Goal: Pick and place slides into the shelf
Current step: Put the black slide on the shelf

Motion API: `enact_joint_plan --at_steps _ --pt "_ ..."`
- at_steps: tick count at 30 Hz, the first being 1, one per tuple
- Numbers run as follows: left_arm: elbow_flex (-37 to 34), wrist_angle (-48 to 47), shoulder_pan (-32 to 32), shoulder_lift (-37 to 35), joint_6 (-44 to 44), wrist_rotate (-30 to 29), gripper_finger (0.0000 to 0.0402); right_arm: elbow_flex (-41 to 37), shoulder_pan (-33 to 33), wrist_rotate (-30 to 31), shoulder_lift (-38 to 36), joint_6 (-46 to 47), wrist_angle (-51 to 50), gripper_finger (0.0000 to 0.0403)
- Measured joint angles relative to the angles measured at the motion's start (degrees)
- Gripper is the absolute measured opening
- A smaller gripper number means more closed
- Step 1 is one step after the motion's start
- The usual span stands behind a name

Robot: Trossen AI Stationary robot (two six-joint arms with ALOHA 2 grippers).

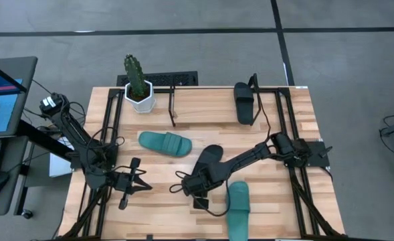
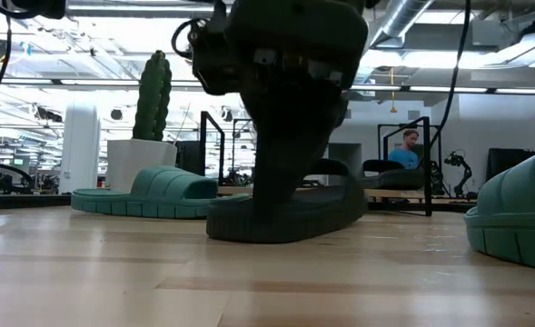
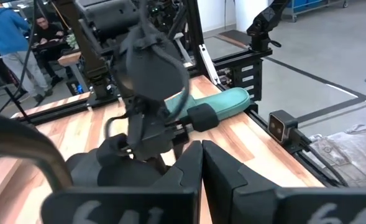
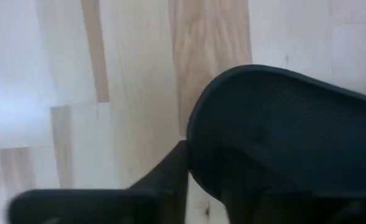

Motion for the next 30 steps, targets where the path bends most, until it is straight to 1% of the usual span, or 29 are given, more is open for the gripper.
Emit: enact_joint_plan --at_steps 3,4,6,8,10,14,16,21,27,30 --pt "0.0 -0.2 0.0 0.0 -0.5 0.1 0.0000 -4.9 -1.3 -3.1 -0.6 1.7 4.9 0.0029" --pt "0.0 -0.2 0.0 0.0 -0.7 0.1 0.0000 -6.7 -1.7 -4.6 -0.8 2.3 6.9 0.0017" --pt "0.0 -0.6 0.0 0.0 -1.0 0.1 0.0000 -9.2 -1.8 -5.5 -1.1 4.0 9.7 0.0011" --pt "0.0 -1.3 0.0 0.0 -1.6 0.1 0.0000 -9.9 -1.8 -5.8 -1.2 5.1 10.2 0.0006" --pt "0.0 -1.9 0.0 0.0 -2.1 0.1 0.0000 -9.9 -1.0 -6.0 -1.2 5.4 10.2 0.0004" --pt "0.0 -2.4 0.0 0.0 -2.4 0.1 0.0000 -7.5 0.8 -3.8 -1.5 6.2 7.0 0.0002" --pt "0.0 -2.5 0.0 0.0 -2.6 0.1 0.0000 -5.0 1.7 -2.9 -1.2 6.5 2.7 0.0001" --pt "0.0 -2.6 0.0 0.0 -2.8 0.0 0.0000 2.3 4.1 -1.3 -0.6 7.5 -16.4 0.0000" --pt "0.0 -2.6 0.0 0.0 -3.0 0.0 0.0000 10.9 6.5 0.7 -0.5 8.4 -31.4 0.0000" --pt "0.0 -2.6 0.0 0.0 -3.0 0.0 0.0000 14.2 6.9 1.2 -0.5 8.1 -35.5 0.0000"
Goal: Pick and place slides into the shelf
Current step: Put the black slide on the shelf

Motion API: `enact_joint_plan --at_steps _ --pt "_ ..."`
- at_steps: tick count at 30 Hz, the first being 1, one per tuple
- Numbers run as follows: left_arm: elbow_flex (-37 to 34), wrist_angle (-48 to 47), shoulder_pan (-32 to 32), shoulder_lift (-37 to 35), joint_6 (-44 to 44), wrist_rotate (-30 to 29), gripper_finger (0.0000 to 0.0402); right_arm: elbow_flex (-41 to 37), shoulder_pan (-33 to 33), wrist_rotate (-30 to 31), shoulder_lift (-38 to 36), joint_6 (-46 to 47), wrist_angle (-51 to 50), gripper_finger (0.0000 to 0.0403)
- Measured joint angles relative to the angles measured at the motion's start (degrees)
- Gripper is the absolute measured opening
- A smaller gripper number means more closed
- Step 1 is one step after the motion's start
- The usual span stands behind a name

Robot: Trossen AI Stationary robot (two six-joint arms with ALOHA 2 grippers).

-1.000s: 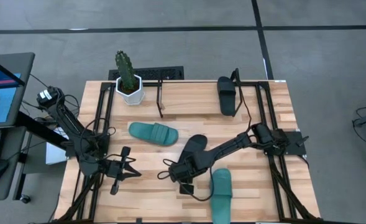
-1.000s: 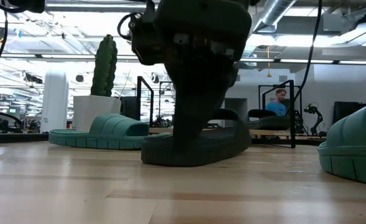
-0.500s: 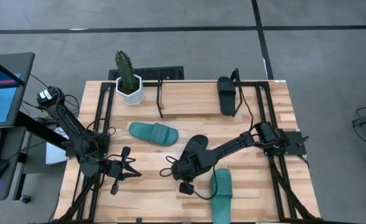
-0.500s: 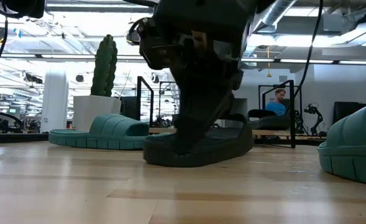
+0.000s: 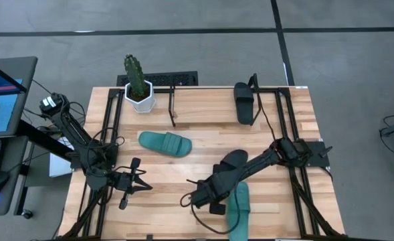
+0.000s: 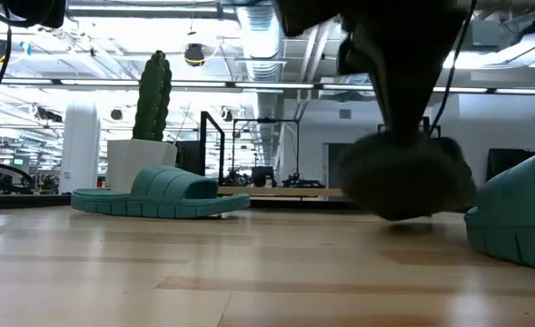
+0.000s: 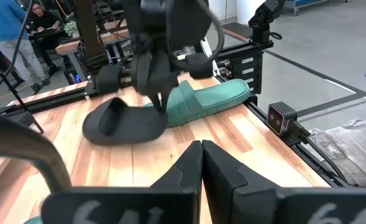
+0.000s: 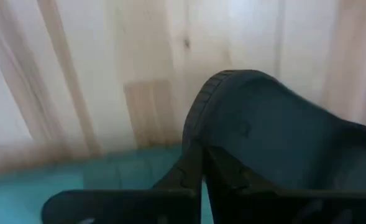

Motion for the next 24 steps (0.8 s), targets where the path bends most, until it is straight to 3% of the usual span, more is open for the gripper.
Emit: enact_joint_plan --at_steps 7,17,24 --pt "0.0 0.0 0.0 0.0 0.0 0.0 0.0000 8.7 -0.1 1.8 -0.2 -4.5 -9.0 0.0000" --pt "0.0 0.0 0.0 0.0 -0.6 -3.4 0.0000 22.6 -1.0 8.4 -0.3 -17.7 -11.5 0.0000" --pt "0.0 0.0 0.0 0.0 -3.3 -5.2 0.0000 21.7 -1.7 16.2 -4.3 -25.7 -11.8 0.0000"
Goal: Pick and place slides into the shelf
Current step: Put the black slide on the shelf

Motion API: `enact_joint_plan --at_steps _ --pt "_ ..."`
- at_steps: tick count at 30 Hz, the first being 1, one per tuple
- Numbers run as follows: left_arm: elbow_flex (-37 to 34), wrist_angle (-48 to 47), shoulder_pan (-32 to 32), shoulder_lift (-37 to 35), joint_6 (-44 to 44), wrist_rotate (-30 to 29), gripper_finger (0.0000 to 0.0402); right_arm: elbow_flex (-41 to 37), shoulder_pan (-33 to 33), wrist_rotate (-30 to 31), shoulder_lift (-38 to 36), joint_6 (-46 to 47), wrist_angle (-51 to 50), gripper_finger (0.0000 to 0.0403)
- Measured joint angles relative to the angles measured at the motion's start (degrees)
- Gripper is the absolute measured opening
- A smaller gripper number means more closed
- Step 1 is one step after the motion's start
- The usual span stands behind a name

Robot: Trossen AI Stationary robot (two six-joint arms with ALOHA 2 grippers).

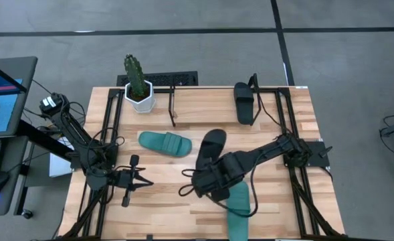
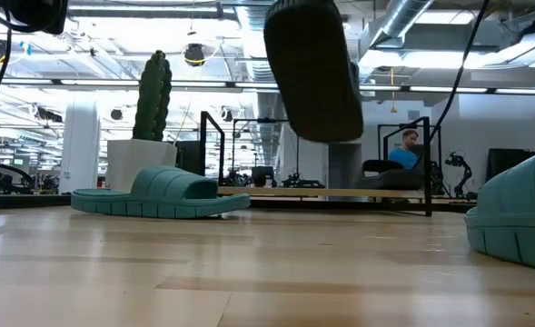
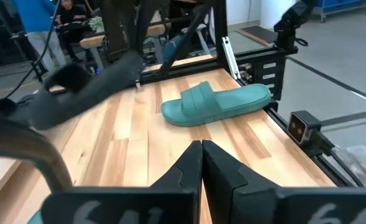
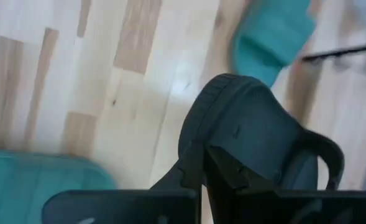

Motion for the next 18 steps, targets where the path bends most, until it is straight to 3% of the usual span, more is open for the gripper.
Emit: enact_joint_plan --at_steps 13,18 --pt "0.0 1.1 0.0 2.2 -6.5 -8.2 0.0000 -1.0 0.1 8.1 -7.8 -7.7 0.1 0.0000" --pt "0.0 3.9 0.0 2.7 -6.5 -8.2 0.0000 -9.0 2.0 13.2 -13.5 -5.0 2.1 0.0000"
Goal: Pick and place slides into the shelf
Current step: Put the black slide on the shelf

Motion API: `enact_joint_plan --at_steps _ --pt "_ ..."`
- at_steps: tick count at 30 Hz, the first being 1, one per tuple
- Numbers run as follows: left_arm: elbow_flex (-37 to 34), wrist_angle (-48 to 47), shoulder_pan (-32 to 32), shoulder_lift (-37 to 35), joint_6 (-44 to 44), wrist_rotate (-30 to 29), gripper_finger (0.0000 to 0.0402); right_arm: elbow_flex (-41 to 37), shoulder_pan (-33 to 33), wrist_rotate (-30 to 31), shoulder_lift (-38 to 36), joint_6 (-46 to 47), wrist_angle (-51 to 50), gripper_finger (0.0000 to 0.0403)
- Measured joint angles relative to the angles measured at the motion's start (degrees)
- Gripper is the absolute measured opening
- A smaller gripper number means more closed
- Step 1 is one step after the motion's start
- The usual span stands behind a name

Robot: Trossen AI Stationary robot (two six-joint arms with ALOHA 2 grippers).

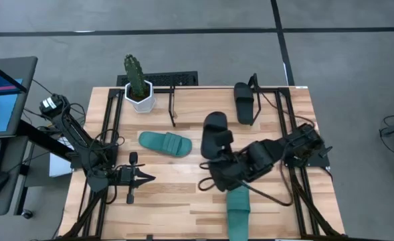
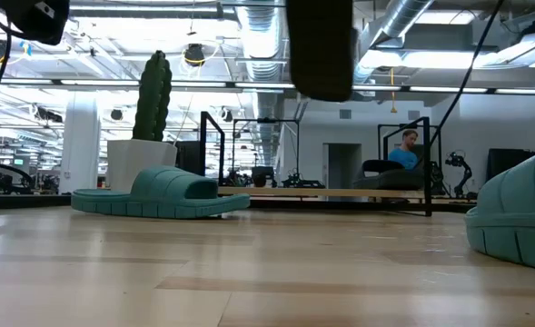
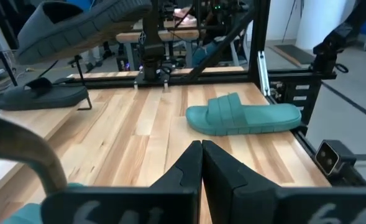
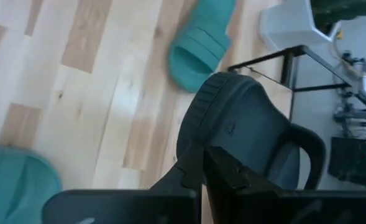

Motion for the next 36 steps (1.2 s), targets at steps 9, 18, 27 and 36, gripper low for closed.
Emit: enact_joint_plan --at_steps 9,18,27,36 --pt "0.0 4.4 0.0 0.0 2.6 -0.2 0.0000 -39.3 1.6 -0.5 -23.5 -7.1 36.5 0.0000" --pt "0.0 6.1 0.0 0.0 2.7 -3.8 0.0000 -63.2 -12.1 -20.1 -42.0 -22.9 65.2 0.0000" --pt "0.0 5.8 1.5 0.0 3.1 -6.1 0.0000 -63.3 -28.2 -28.6 -45.5 -32.0 61.4 0.0000" --pt "0.0 5.6 5.1 0.0 2.4 -6.1 0.0000 -57.5 -39.7 -35.0 -39.4 -42.3 52.5 0.0000"
